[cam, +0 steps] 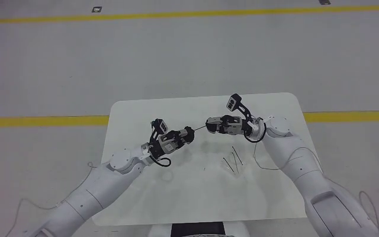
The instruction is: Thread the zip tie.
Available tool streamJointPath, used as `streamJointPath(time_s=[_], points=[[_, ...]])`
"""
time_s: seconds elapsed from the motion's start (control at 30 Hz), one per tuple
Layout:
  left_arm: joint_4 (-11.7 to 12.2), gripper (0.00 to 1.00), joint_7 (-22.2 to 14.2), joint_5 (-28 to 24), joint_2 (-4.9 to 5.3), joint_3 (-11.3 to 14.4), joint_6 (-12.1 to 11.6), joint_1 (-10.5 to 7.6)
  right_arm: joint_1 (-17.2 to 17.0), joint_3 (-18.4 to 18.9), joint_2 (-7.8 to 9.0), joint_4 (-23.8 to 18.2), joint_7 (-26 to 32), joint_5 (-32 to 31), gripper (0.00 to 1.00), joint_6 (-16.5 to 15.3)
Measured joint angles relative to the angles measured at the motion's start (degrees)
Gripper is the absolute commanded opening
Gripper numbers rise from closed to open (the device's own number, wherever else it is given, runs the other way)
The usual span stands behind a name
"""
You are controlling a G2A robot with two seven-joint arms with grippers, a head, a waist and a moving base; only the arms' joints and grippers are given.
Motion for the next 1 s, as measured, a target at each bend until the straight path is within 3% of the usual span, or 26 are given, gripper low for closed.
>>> streamJointPath(time_s=[0.37,0.67,1.0], points=[[0.00,0.00,0.00,0.00,0.00,0.00,0.00,0.00,-1.20,1.20,0.23,-1.65,1.10,-0.78,0.11,-0.50],[0.00,0.00,0.00,0.00,0.00,0.00,0.00,0.00,-1.58,1.60,0.14,-1.88,1.54,-0.99,0.02,-0.83],[0.00,0.00,0.00,0.00,0.00,0.00,0.00,0.00,-1.78,2.07,0.08,-2.15,1.88,-1.42,0.07,-0.98]])
